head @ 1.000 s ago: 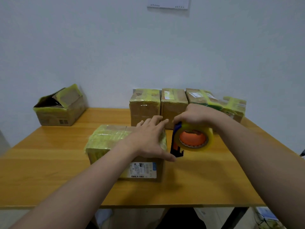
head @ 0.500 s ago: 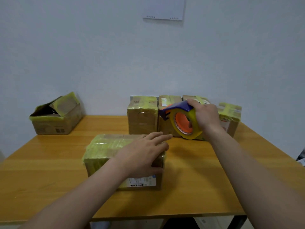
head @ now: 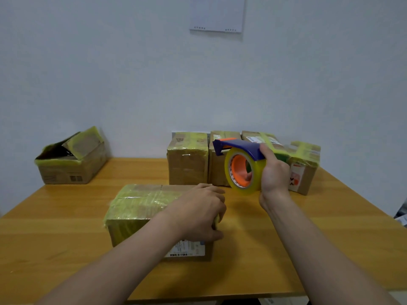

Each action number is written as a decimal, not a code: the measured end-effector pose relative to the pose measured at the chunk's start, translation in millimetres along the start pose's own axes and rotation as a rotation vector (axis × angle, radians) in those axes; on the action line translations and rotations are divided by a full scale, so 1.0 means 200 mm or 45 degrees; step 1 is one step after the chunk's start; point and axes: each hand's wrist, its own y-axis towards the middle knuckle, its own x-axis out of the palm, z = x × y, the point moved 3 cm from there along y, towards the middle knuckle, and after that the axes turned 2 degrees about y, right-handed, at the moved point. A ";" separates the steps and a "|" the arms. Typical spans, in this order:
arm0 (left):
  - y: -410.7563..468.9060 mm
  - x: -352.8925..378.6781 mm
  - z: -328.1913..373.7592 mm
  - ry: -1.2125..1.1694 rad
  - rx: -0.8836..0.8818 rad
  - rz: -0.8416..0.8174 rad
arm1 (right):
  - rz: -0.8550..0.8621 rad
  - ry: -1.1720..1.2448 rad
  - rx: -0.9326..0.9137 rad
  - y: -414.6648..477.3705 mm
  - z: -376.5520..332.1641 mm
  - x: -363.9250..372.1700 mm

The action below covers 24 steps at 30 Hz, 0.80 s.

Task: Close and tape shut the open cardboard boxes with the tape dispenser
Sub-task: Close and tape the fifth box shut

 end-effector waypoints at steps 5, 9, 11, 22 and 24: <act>0.00 -0.03 -0.03 -0.196 -0.064 0.005 | 0.050 0.105 0.016 -0.04 -0.01 0.00; -0.12 -0.10 -0.11 -0.159 -0.340 0.039 | 0.044 0.182 0.026 -0.07 -0.03 0.03; -0.22 -0.08 -0.16 -0.095 -0.500 -0.098 | 0.023 0.201 0.025 -0.08 -0.04 0.05; -0.24 0.02 -0.14 -0.064 -0.525 -0.122 | -0.164 0.221 -0.062 -0.27 -0.05 0.32; -0.21 0.02 -0.12 -0.094 -0.569 -0.077 | -0.156 0.182 -0.095 -0.30 -0.02 0.38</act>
